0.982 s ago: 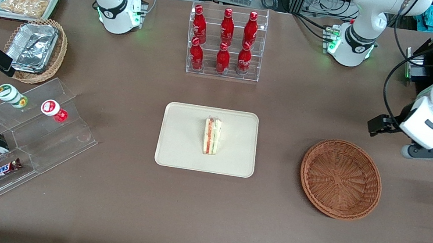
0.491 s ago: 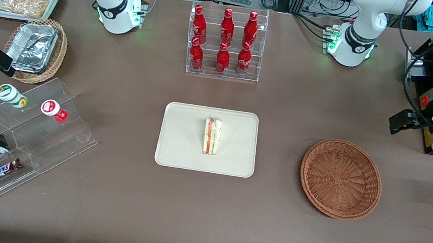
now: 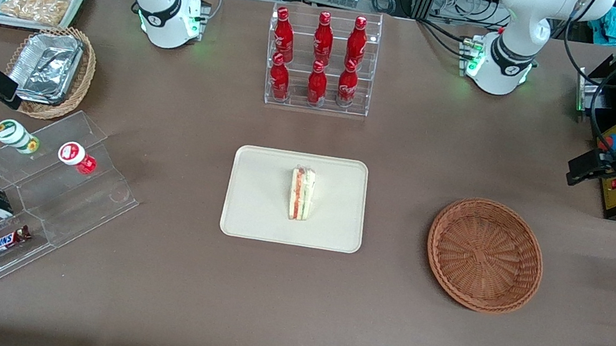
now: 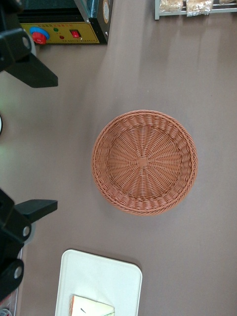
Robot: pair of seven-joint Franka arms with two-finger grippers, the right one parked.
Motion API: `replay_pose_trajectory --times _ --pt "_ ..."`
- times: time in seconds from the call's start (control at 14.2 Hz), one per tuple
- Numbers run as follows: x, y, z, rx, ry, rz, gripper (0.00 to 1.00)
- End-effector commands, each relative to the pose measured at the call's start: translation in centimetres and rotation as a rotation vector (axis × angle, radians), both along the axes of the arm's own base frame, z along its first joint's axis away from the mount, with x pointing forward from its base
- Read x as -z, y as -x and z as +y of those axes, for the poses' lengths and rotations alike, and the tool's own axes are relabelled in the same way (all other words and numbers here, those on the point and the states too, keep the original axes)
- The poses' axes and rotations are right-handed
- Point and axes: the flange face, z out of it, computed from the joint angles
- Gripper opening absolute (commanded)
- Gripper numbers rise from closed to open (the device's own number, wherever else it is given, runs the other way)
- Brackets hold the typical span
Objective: Place sandwich from basket to tray
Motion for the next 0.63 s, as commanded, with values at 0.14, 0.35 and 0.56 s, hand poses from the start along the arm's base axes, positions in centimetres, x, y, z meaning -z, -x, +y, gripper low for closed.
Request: replay_pose_trajectory --times 0.14,0.35,0.56 --pt "-0.93 0.53 0.19 0.021 0.004 0.009 1.0" --pt "-0.85 0.49 0.19 0.015 0.003 0.01 1.0" --pt "-0.85 0.49 0.21 0.016 0.002 0.01 1.0"
